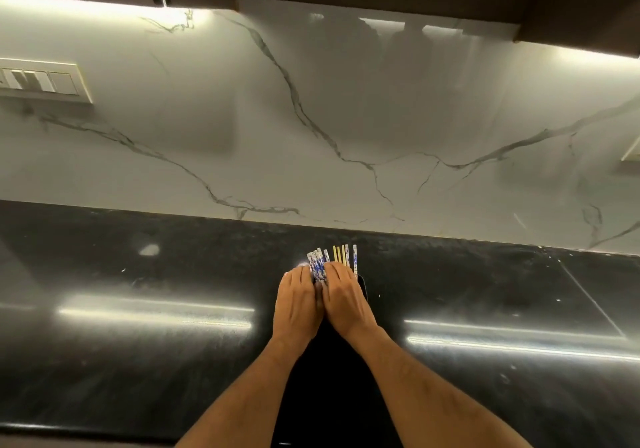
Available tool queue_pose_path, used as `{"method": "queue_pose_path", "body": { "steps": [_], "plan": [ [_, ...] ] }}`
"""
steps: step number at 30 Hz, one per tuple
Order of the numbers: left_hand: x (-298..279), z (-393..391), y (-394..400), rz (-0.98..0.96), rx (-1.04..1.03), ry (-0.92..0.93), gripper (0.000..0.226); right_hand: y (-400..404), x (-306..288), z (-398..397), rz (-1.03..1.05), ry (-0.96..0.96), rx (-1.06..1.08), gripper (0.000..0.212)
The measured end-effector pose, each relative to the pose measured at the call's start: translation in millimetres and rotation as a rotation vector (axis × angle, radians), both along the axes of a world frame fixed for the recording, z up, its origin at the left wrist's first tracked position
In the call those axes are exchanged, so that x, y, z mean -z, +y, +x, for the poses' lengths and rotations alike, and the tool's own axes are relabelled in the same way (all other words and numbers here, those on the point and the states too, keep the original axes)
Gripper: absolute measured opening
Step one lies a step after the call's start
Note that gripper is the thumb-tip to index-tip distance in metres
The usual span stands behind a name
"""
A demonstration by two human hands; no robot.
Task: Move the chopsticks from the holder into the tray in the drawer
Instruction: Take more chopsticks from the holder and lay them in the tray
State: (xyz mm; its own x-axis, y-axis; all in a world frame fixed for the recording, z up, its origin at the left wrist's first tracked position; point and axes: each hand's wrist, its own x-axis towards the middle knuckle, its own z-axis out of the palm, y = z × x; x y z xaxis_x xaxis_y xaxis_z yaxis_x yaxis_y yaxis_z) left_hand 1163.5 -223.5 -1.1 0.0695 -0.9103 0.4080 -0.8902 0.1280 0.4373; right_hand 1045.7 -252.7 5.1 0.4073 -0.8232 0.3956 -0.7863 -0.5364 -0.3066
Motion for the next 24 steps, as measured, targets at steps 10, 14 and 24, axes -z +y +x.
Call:
{"method": "queue_pose_path", "body": {
  "steps": [10,14,24],
  "plan": [
    [1.1,-4.1,-9.7,0.061,0.077,0.414,0.020,-3.0,-4.7,3.1,0.105,-0.115,0.073,0.032],
    [3.8,-4.8,-10.5,0.047,0.081,0.435,0.018,-5.6,-6.8,6.0,0.163,-0.132,0.103,0.029],
    [-0.8,-7.2,-1.6,-0.045,0.112,0.424,0.023,-12.8,-15.4,11.4,0.347,-0.213,0.254,0.013]
  ]
}}
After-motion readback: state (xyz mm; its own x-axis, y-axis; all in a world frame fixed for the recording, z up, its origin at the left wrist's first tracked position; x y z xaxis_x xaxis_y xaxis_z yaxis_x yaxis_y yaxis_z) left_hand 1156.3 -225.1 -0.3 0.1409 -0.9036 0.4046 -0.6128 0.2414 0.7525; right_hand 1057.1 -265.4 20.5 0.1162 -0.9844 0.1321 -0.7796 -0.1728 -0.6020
